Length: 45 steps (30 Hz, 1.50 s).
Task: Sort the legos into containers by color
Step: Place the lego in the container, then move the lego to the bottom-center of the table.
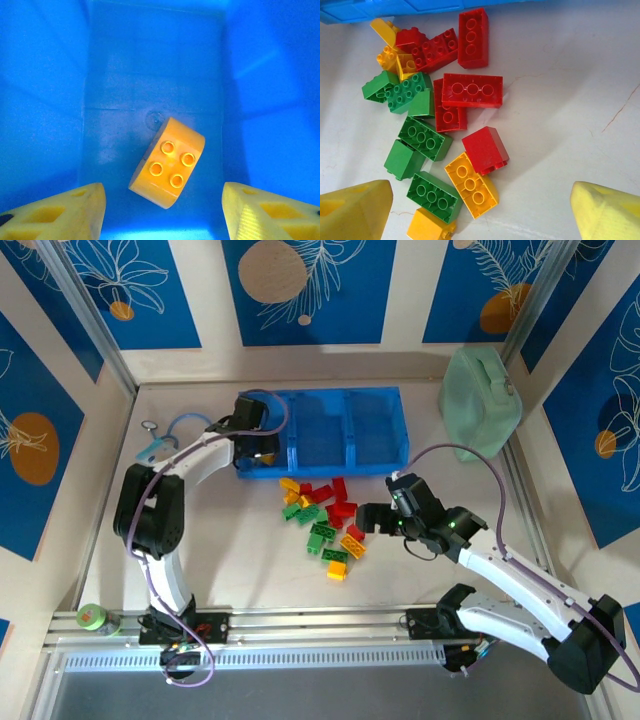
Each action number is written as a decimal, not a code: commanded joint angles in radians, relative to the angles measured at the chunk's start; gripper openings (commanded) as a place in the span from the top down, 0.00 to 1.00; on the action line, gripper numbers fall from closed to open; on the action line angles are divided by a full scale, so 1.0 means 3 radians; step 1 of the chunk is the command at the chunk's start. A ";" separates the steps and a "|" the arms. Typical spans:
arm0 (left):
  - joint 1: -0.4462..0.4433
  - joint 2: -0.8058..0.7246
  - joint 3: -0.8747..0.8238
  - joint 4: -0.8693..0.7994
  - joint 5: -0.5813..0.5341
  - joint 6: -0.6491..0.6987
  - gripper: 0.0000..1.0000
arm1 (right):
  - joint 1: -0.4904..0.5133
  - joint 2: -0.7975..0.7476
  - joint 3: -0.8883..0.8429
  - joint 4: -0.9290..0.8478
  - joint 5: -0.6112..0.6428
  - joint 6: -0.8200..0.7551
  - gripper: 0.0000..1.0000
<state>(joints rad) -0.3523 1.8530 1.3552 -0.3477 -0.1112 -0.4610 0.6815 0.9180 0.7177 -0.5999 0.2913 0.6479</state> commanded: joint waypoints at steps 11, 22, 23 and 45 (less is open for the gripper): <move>-0.0017 -0.0722 -0.0402 0.0018 0.0127 0.0036 0.35 | 0.0112 0.0141 0.0066 -0.0061 -0.0041 -0.0073 0.11; -0.0404 -0.2172 -0.1747 -0.0010 -0.0003 -0.0257 0.32 | 0.0264 0.0981 0.0530 -0.0079 -0.0095 -0.0470 0.13; -0.0424 -0.2304 -0.1850 -0.0045 -0.0015 -0.0297 0.32 | 0.0315 0.1067 0.0581 -0.0042 -0.0124 -0.0501 0.13; -0.0651 -0.3331 -0.2522 -0.0360 -0.0028 -0.0629 0.32 | 0.1214 0.2948 0.2059 -0.0739 -0.0015 -0.0162 0.26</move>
<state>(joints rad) -0.5419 0.8612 0.6067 -0.4324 -0.1093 -0.6319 1.0252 1.7817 1.3186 -0.7414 0.2703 0.5327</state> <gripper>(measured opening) 0.678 0.739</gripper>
